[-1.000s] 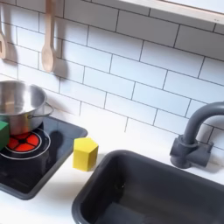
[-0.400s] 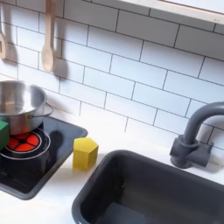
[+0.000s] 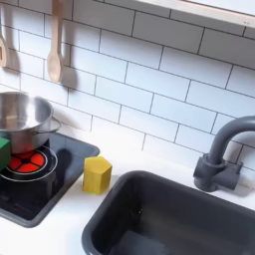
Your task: Reach green block
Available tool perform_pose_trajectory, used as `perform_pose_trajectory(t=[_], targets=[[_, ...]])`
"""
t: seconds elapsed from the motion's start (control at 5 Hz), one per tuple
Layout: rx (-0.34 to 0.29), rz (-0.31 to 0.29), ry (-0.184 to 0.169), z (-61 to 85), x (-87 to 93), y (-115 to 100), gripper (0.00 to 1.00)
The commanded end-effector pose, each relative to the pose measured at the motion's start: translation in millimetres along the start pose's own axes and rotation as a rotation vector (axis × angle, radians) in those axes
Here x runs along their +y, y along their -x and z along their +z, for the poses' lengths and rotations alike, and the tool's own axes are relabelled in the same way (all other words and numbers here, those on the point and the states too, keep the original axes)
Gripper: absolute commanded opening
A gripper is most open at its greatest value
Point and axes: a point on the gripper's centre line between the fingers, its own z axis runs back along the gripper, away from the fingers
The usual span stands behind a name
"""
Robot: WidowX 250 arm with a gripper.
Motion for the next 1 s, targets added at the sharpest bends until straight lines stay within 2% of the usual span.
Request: perform_pose_trajectory(t=[0.0,0.4,0.8], targets=[[0.01,-0.032,0.001,-9.9,-2.7,-6.1,1.0],[-0.002,-0.014,0.003,-15.6,3.0,-17.6,1.0],[-0.002,-0.026,0.004,-21.0,4.3,-25.8,1.0]])
